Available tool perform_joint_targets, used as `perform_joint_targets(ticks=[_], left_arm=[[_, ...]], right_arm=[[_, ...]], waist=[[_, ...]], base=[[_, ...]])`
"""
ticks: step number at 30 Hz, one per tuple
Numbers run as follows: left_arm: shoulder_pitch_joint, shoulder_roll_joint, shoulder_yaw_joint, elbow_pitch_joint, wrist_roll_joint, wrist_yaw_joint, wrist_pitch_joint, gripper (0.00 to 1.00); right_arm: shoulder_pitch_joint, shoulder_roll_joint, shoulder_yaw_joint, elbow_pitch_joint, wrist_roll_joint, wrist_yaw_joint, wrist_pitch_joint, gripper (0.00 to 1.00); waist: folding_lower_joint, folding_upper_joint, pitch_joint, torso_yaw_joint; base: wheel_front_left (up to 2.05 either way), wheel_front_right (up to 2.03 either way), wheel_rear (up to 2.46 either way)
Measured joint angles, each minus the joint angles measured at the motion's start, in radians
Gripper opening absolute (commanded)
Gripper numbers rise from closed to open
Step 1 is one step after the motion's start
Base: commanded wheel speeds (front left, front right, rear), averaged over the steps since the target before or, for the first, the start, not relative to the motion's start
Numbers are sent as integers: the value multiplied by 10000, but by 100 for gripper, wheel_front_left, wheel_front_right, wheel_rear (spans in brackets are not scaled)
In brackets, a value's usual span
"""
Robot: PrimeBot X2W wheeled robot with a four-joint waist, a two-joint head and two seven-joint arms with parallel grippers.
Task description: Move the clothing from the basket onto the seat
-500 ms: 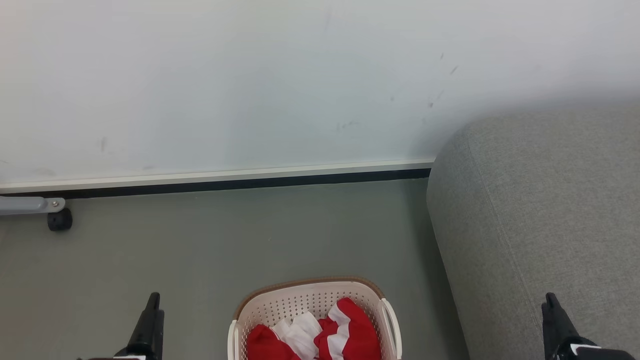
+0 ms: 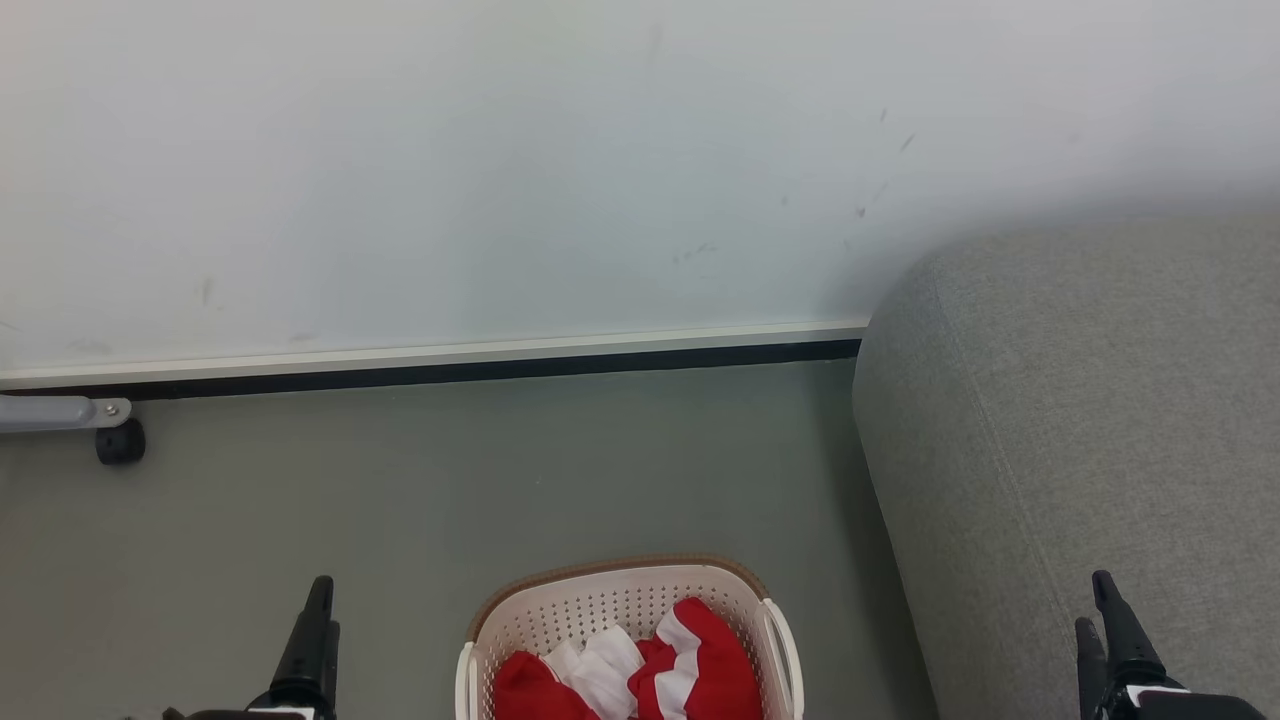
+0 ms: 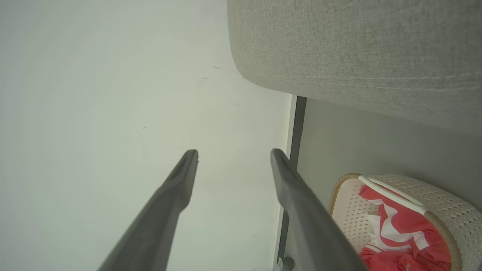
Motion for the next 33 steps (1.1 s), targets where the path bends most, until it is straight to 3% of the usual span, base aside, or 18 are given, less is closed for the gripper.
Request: perform_joint_targets(ticks=[13,33], left_arm=[[-70,8,-359,-399,1697,360,-477,100],[-80,476,-1371,-746,5683,968,-1210,100]], right_arm=[[3,-8,479,-504,-2105,-441,-489,100],[155,-291,1597,-940,-5691,-970,-1197,100]], waist=[[0,0,-41,15],[0,0,-173,25]], base=[[0,0,0],[0,0,0]])
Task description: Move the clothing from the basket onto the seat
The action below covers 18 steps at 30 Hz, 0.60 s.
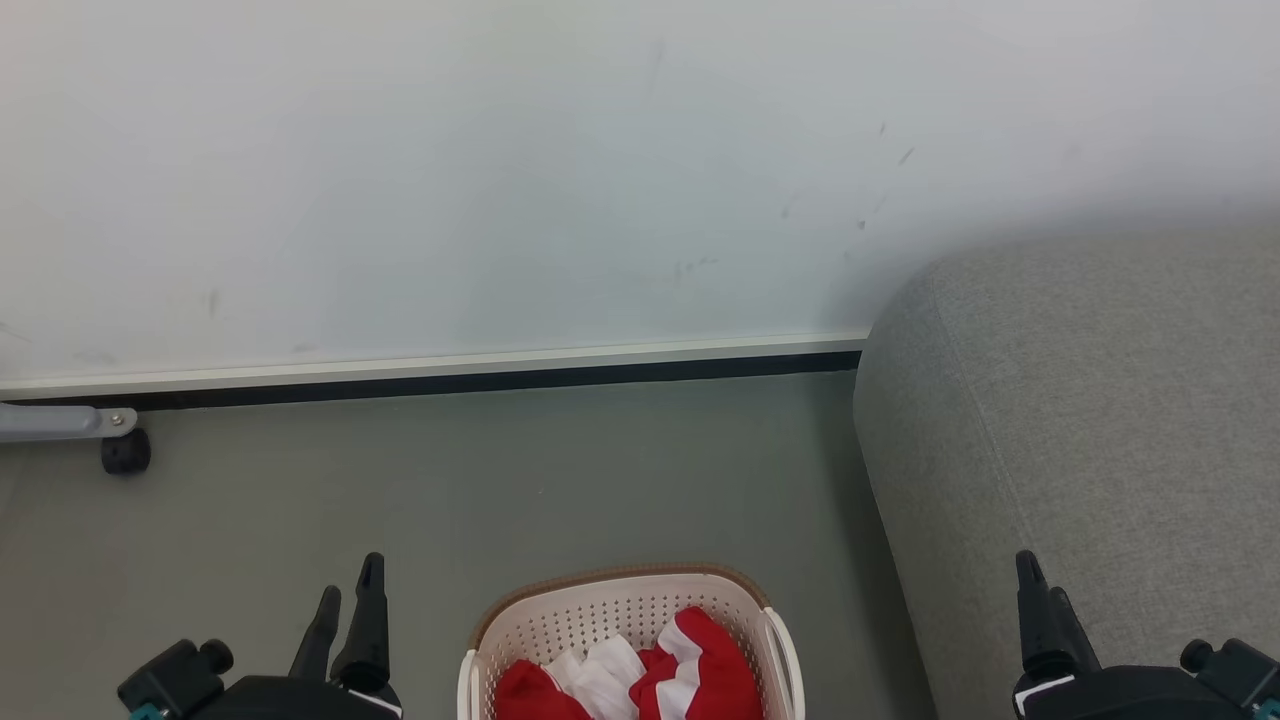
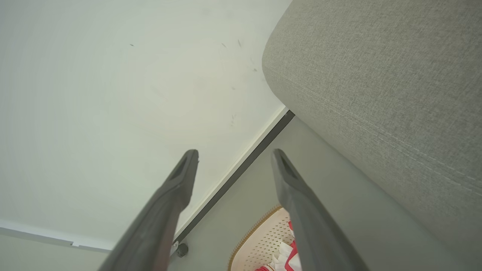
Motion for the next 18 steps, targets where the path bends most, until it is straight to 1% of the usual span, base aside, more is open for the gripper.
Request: perform_joint_targets(ticks=[3,4,6,7,18], left_arm=[[3,42,-104,-50,493,94,-82,100],[3,42,-104,-50,493,94,-82,100],[9,102,-201,-115,968,150,-221,100],[9,102,-201,-115,968,150,-221,100],[38,226,-493,-339,2717,439,-617,100]], right_arm=[[56,-23,132,-44,-477,-65,-113,100],[56,-23,132,-44,-477,-65,-113,100],[112,-84,253,-75,-932,-134,-244,100],[112,-84,253,-75,-932,-134,-244,100],[171,-146,715,-263,-2564,-378,-627,100]], waist=[[0,0,-27,-6],[0,0,-27,-6],[0,0,-49,-9],[0,0,-49,-9],[0,0,-103,-5]], base=[[0,0,0],[0,0,0],[0,0,0],[0,0,0],[0,0,0]])
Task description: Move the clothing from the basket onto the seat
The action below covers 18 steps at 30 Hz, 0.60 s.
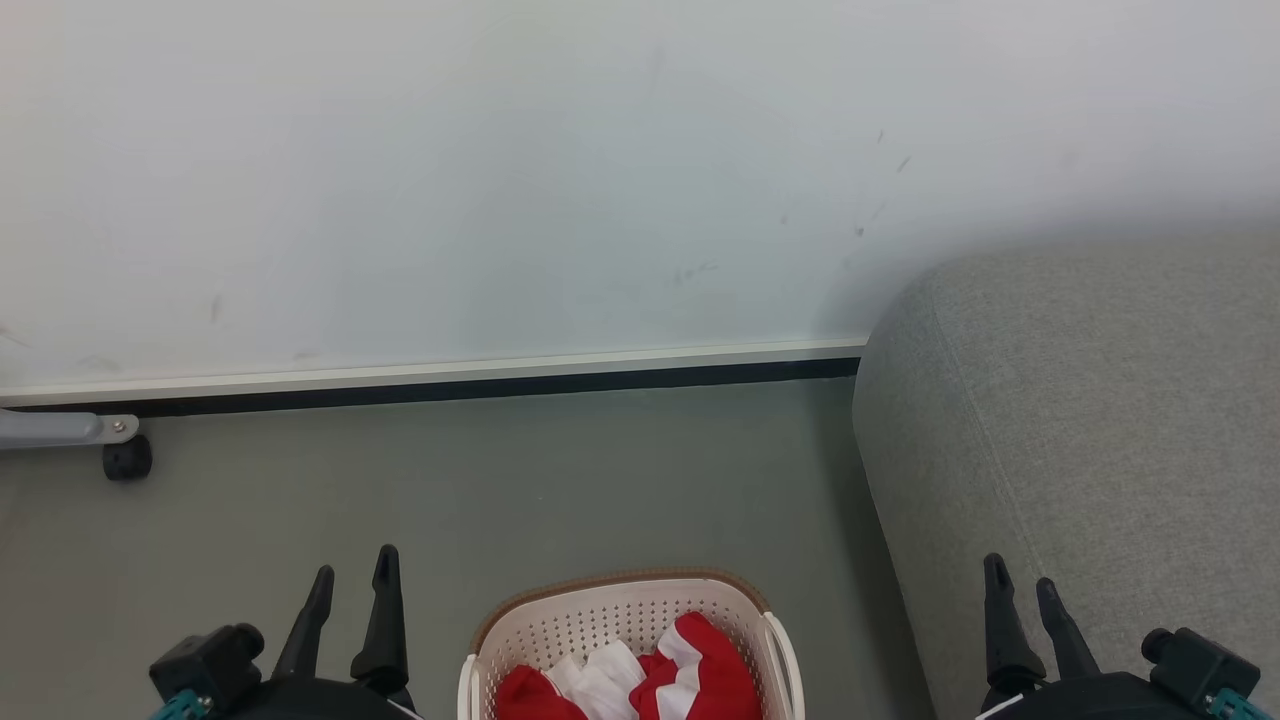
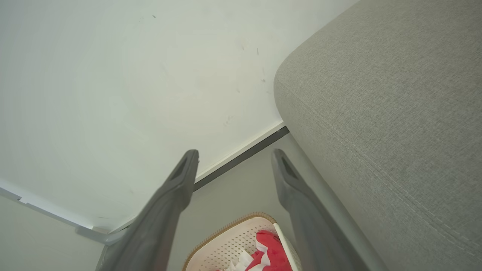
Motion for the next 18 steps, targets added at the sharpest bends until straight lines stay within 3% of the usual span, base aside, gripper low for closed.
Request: perform_joint_targets(ticks=[18], left_arm=[[199,150,-251,-117,2522,374,-679,100]], right_arm=[[201,-132,575,-336,-2598,-420,-698,100]], waist=[[0,0,-22,-30]], base=[[0,0,0]])
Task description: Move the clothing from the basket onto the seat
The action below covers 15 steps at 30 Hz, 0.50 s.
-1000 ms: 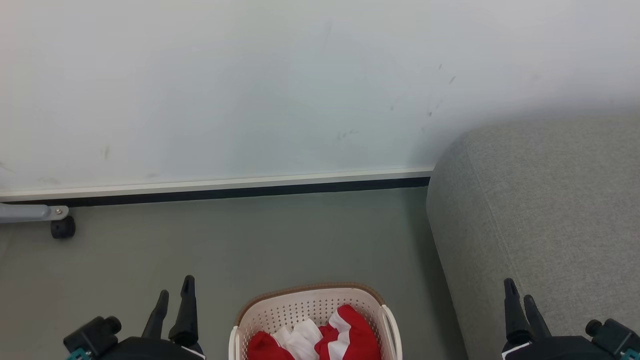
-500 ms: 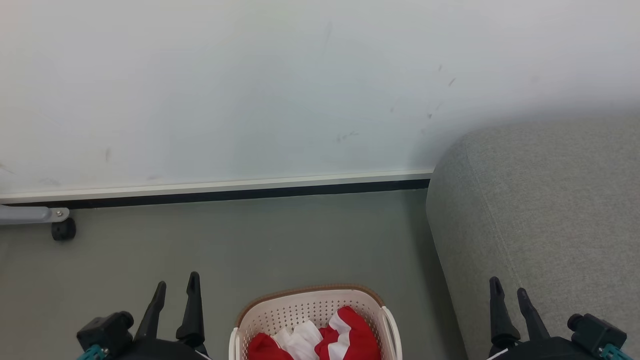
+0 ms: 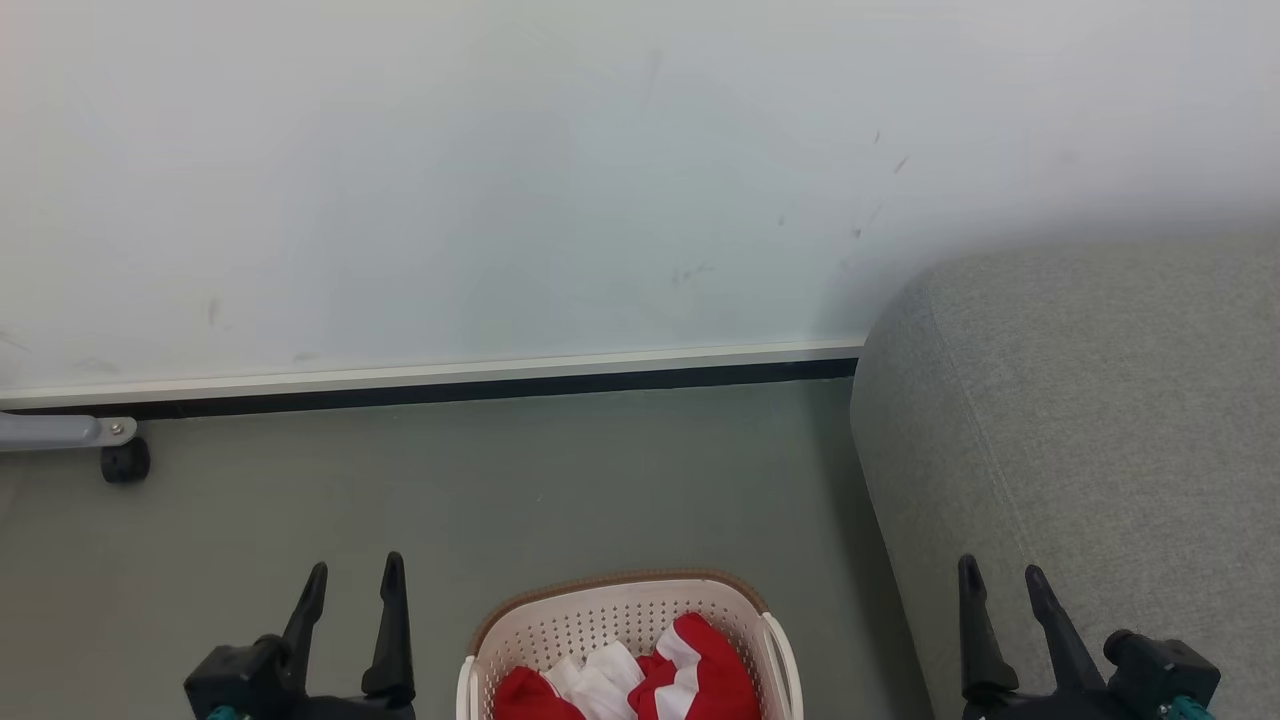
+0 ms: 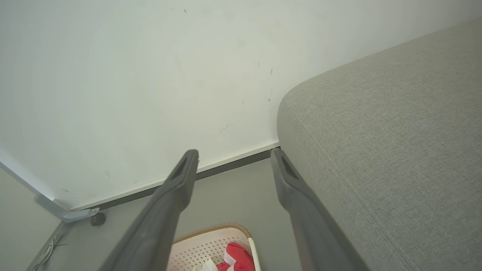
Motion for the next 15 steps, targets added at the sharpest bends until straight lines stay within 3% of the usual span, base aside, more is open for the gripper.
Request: perform_joint_targets(ticks=[15], left_arm=[[189,19,-159,73,1885,165,-570,100]], right_arm=[[58,-63,441,-228,-2073,-267,-548,100]], waist=[[0,0,-6,5]], base=[[0,0,0]])
